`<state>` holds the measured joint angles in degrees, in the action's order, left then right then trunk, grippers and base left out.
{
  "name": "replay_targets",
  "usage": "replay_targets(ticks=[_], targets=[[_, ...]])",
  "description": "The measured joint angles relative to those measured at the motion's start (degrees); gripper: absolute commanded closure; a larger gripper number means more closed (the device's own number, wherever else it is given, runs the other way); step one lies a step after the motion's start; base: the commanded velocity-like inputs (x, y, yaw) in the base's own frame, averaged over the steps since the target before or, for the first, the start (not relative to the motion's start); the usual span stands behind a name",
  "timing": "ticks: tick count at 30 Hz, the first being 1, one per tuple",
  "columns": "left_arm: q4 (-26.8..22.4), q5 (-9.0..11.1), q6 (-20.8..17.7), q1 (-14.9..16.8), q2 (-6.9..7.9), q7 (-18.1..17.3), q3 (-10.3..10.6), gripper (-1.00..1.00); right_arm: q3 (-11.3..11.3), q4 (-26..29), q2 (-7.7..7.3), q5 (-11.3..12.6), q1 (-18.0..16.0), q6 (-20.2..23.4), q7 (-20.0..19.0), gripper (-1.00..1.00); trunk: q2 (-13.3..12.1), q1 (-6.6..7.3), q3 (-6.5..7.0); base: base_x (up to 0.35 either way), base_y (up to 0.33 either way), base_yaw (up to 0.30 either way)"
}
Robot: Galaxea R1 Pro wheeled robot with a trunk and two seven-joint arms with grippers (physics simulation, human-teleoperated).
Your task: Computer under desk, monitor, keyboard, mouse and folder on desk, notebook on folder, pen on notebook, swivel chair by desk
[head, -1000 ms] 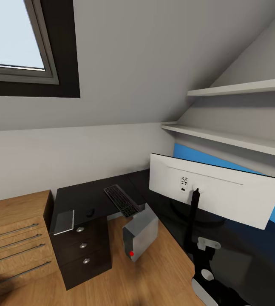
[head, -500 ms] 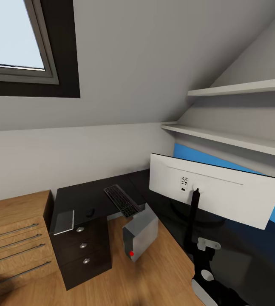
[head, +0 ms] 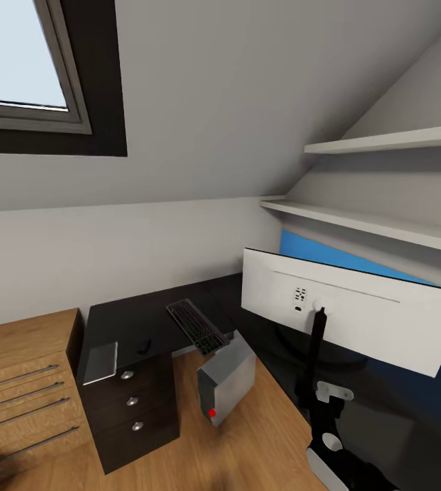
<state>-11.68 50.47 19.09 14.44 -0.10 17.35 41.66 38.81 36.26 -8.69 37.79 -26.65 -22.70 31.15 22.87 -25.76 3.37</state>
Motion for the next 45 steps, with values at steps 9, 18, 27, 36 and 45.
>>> replay_targets(ticks=[9,18,27,36,45], targets=[[0.0,0.01,-0.01,0.02,0.0,-0.04,0.04,-1.0,0.08,0.11,0.07,-0.1,0.0,-0.05,-0.15,-1.0,0.0,0.0,0.0,0.003,0.001,0.0],[0.0,0.01,-0.01,0.01,0.0,-0.04,0.04,-1.0,0.21,0.37,0.13,-0.13,0.0,-0.11,-0.08,-1.0,0.0,0.0,0.0,0.0,0.0,0.0],[-0.01,0.01,-0.01,0.02,0.0,-0.03,0.04,-1.0,0.5,0.43,0.14,-0.13,0.0,-0.12,-0.01,-1.0,0.0,0.0,-0.07,0.0,0.0,0.028],[-0.02,-0.05,-0.02,-0.01,0.01,-0.04,0.04,-1.0,0.49,0.42,0.17,-0.11,-0.01,-0.11,0.01,-1.0,0.0,0.0,-0.36,0.0,-0.238,0.199],[0.0,-0.01,-0.07,0.0,0.0,-0.04,-0.02,-1.0,0.52,0.45,0.16,-0.1,0.0,-0.12,0.0,-1.0,0.0,0.0,-0.51,0.0,-0.127,0.038]])
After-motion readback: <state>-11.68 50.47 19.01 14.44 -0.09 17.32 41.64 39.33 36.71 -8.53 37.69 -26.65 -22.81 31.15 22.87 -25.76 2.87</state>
